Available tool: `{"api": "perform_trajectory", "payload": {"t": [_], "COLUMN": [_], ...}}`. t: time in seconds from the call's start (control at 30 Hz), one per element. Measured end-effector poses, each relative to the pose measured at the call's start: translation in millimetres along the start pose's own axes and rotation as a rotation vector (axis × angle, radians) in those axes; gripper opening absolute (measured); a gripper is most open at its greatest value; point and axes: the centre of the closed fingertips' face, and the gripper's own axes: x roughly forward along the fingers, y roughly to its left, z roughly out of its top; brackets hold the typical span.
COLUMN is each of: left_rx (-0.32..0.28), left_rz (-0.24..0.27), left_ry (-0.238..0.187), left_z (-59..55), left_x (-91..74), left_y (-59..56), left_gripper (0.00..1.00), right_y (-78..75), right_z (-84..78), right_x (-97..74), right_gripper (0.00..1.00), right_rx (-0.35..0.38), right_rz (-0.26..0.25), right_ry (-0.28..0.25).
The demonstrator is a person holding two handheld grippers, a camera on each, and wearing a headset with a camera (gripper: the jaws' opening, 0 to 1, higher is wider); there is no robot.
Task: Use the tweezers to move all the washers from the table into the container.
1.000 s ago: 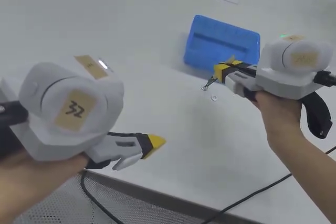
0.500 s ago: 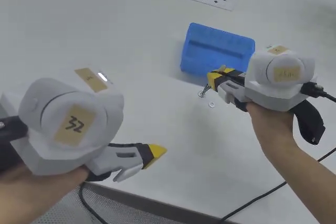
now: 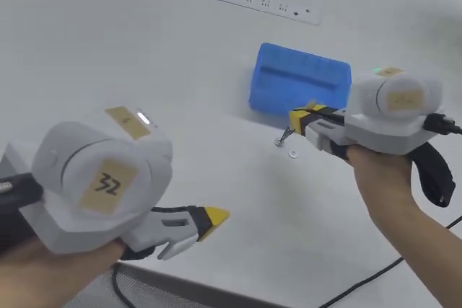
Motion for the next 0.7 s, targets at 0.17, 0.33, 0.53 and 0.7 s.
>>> {"api": "perform_trajectory", "payload": {"t": [0.17, 0.33, 0.53, 0.7], "left_rx": [0.005, 0.008, 0.002, 0.002], "left_rz": [0.003, -0.002, -0.003, -0.005], "left_ry": [0.000, 0.004, 0.007, 0.011], "left_z": [-0.2, -0.7, -2.0, -3.2], "left_x": [-0.5, 0.7, -0.4, -0.4], "left_y": [1.2, -1.0, -0.8, -1.1], "left_gripper": [0.96, 0.95, 0.96, 0.96], "right_y": [-1.1, 0.3, -0.4, -2.2], "right_z": [9.5, 25.6, 42.0, 49.3], "right_x": [-7.8, -16.9, -25.0, -27.8], "right_gripper": [0.00, 0.00, 0.00, 0.00], "right_rx": [0.014, -0.009, -0.094, -0.095], "right_rz": [0.003, 0.008, -0.007, -0.004], "right_ry": [-0.020, -0.047, -0.065, -0.081]}}
